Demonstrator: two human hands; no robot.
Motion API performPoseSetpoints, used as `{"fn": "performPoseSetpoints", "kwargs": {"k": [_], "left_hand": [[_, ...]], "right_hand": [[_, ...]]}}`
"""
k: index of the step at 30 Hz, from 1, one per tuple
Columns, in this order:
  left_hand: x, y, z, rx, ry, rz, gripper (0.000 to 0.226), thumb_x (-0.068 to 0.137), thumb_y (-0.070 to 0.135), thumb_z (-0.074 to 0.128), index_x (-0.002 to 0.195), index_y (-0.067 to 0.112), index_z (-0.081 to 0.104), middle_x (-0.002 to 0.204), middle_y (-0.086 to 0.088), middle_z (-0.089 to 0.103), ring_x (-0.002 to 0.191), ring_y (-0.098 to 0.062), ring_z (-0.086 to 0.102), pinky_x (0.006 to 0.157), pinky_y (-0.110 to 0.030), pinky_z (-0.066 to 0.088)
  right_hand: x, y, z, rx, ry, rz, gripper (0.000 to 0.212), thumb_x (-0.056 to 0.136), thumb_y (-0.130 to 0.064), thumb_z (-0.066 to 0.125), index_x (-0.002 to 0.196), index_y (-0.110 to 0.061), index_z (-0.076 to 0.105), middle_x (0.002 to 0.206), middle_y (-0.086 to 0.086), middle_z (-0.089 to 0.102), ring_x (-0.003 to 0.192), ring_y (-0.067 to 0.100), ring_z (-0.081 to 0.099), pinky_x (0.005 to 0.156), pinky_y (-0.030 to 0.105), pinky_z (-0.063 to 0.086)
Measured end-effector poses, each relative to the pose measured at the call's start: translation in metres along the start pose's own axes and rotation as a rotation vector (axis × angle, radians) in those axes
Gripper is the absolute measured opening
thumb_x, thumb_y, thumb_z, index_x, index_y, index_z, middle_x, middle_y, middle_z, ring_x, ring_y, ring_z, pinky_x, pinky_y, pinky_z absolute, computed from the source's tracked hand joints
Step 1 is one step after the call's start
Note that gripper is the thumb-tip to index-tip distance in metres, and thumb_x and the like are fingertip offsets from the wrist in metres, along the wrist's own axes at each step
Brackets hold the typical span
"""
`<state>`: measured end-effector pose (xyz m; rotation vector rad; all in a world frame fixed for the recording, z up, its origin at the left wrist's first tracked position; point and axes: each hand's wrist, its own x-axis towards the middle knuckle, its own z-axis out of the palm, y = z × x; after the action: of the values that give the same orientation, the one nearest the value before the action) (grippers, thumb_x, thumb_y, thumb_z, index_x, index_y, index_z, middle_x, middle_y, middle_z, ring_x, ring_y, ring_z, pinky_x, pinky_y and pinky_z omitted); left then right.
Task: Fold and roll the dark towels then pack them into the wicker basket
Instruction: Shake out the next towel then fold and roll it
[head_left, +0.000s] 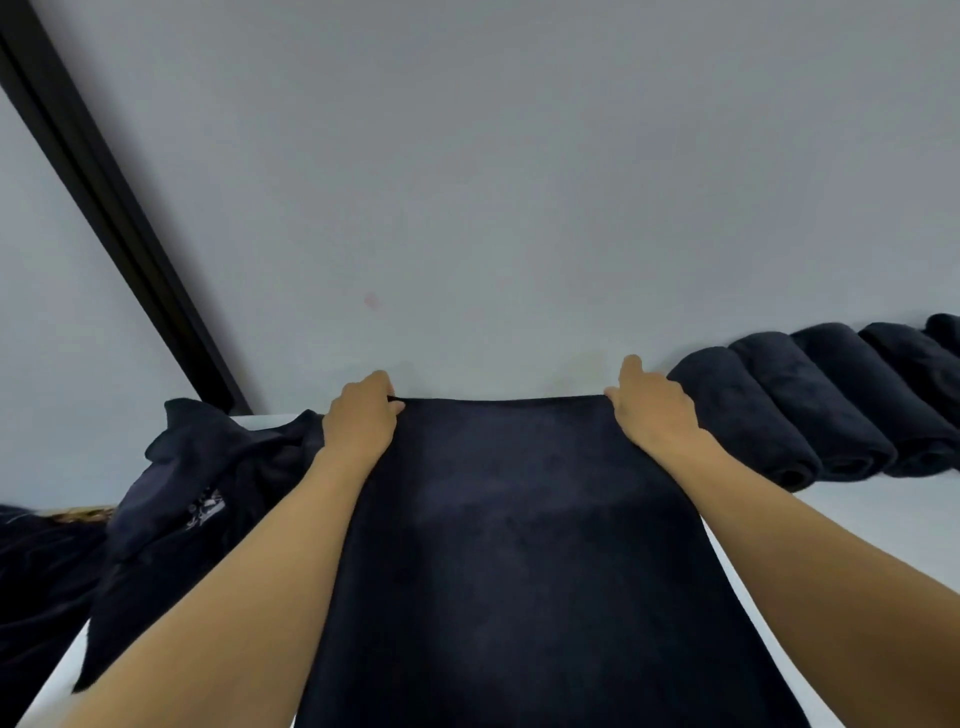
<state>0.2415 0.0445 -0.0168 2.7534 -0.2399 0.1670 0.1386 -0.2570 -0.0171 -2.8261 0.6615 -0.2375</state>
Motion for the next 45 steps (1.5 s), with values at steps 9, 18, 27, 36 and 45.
{"fn": "performPoseSetpoints", "kwargs": {"k": [9, 18, 27, 36, 45], "left_hand": [[-0.128, -0.022, -0.004, -0.173, 0.103, 0.380, 0.016, 0.086, 0.031, 0.071, 0.098, 0.021, 0.067, 0.100, 0.005, 0.053, 0.094, -0.014, 0.051, 0.081, -0.037, 0.051], [-0.269, -0.075, -0.030, 0.063, -0.090, 0.682, 0.074, 0.057, 0.067, 0.077, 0.118, 0.028, 0.060, 0.123, 0.009, 0.057, 0.110, -0.012, 0.055, 0.089, -0.027, 0.051], [-0.277, -0.082, -0.052, 0.165, 0.233, 0.717, 0.033, 0.083, 0.026, 0.040, 0.099, 0.018, 0.068, 0.085, 0.003, 0.071, 0.070, -0.019, 0.069, 0.047, -0.026, 0.054], [-0.172, 0.016, -0.187, -0.346, 0.472, 0.381, 0.020, 0.100, 0.014, 0.049, 0.102, 0.016, 0.068, 0.092, -0.004, 0.071, 0.068, -0.022, 0.068, 0.070, -0.038, 0.056], [-0.024, 0.088, -0.282, -0.644, 0.469, 0.219, 0.018, 0.096, 0.003, 0.054, 0.109, 0.003, 0.066, 0.094, -0.019, 0.067, 0.074, -0.036, 0.071, 0.054, -0.027, 0.060]], "right_hand": [[-0.131, 0.033, -0.015, 0.257, -0.072, -0.385, 0.010, 0.093, -0.028, 0.063, 0.100, -0.025, 0.068, 0.100, -0.007, 0.065, 0.092, 0.011, 0.062, 0.084, 0.027, 0.048], [-0.265, 0.084, -0.022, 0.082, -0.053, -0.550, 0.070, 0.064, -0.073, 0.068, 0.122, -0.035, 0.065, 0.139, -0.018, 0.047, 0.125, 0.002, 0.042, 0.103, 0.031, 0.034], [-0.267, 0.082, -0.046, -0.094, 0.118, -0.536, 0.031, 0.092, -0.008, 0.059, 0.117, -0.022, 0.067, 0.112, -0.006, 0.070, 0.090, 0.019, 0.068, 0.076, 0.036, 0.054], [-0.146, 0.017, -0.198, 0.163, 0.482, -0.413, 0.023, 0.100, -0.019, 0.047, 0.111, -0.019, 0.067, 0.105, 0.001, 0.071, 0.091, 0.025, 0.065, 0.083, 0.034, 0.045], [-0.004, -0.040, -0.293, 0.502, 0.609, -0.334, 0.025, 0.098, -0.008, 0.044, 0.109, -0.012, 0.066, 0.107, 0.011, 0.069, 0.069, 0.023, 0.067, 0.057, 0.009, 0.048]]}}
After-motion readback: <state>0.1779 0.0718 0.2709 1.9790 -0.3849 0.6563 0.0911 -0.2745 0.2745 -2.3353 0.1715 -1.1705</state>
